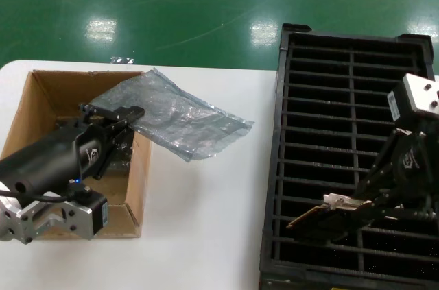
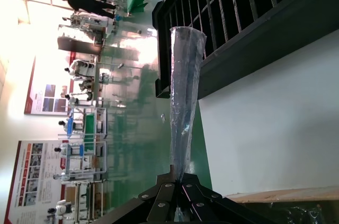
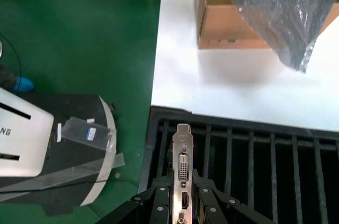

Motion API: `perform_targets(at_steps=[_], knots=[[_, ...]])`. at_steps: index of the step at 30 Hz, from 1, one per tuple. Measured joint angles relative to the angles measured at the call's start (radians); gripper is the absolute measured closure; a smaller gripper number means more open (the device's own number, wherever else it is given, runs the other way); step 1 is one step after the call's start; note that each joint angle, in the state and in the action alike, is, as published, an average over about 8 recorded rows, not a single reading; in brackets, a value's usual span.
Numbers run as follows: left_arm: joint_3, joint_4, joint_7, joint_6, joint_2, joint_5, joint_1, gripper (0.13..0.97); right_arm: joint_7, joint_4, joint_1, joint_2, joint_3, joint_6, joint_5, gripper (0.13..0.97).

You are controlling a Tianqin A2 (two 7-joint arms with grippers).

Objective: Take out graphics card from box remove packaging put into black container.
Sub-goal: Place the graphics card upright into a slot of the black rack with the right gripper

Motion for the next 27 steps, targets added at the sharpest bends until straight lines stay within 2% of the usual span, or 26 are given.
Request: perform_targets(at_steps=[9,27], knots=[[0.0,0.0,0.0,0.0,0.0,0.0,0.0,0.958,-0.012,-0.028,0.007,-0.008,-0.044,0.0,-0.029,0.906],[0.0,0.0,0.0,0.0,0.0,0.0,0.0,0.958,-0.076,-0.09,-0.037,-0.048,-0.016,0.0,-0.103,0.906]])
